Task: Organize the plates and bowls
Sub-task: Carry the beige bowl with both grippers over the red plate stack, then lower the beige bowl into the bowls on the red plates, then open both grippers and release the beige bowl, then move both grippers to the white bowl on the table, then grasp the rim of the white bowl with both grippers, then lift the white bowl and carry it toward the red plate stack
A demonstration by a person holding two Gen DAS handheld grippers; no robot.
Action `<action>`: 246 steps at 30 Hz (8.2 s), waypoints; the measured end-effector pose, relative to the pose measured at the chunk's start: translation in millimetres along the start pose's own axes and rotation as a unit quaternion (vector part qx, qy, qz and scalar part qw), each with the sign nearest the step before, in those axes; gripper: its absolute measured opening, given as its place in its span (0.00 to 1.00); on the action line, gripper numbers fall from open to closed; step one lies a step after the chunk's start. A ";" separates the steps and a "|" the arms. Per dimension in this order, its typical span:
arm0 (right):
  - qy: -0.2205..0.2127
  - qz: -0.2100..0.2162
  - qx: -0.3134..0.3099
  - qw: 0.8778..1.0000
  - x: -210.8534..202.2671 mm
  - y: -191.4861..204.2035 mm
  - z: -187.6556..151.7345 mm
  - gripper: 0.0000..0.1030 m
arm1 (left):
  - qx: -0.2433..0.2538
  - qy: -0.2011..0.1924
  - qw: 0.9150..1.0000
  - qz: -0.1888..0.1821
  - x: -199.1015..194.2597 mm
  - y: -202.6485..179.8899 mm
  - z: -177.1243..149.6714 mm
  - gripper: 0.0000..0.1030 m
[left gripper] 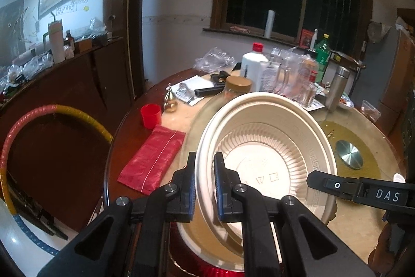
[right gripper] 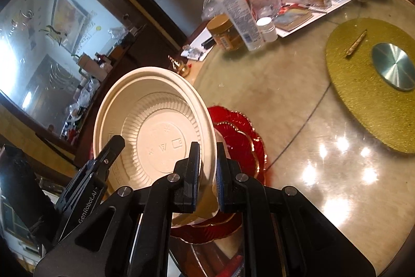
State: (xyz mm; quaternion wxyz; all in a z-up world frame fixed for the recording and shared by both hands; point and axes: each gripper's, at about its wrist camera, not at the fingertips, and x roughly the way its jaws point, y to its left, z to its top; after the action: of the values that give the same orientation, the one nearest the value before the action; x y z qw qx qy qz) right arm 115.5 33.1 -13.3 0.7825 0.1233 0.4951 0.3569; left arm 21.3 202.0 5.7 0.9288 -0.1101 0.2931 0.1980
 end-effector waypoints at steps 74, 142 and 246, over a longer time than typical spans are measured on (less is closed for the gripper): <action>0.005 -0.034 -0.006 0.999 0.9 2.2 -8.7 0.15 | -0.069 -0.012 0.998 0.002 -5.7 37.4 -3.4 0.71; -0.193 -0.166 0.372 0.893 -295.7 -340.4 -115.2 1.00 | 0.177 0.167 0.927 -0.286 28.5 -392.0 -94.1 0.81; -0.129 -0.136 0.172 0.967 -180.3 -166.6 -57.5 0.08 | 0.144 0.047 0.976 -0.158 -7.3 -211.9 -40.7 0.12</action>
State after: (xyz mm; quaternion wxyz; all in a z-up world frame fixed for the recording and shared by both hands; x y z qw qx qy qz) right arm 92.7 -217.9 -8.0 0.8481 0.2322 0.4559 0.1378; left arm 87.2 -3.4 -3.9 0.9396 -0.0288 0.3409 -0.0009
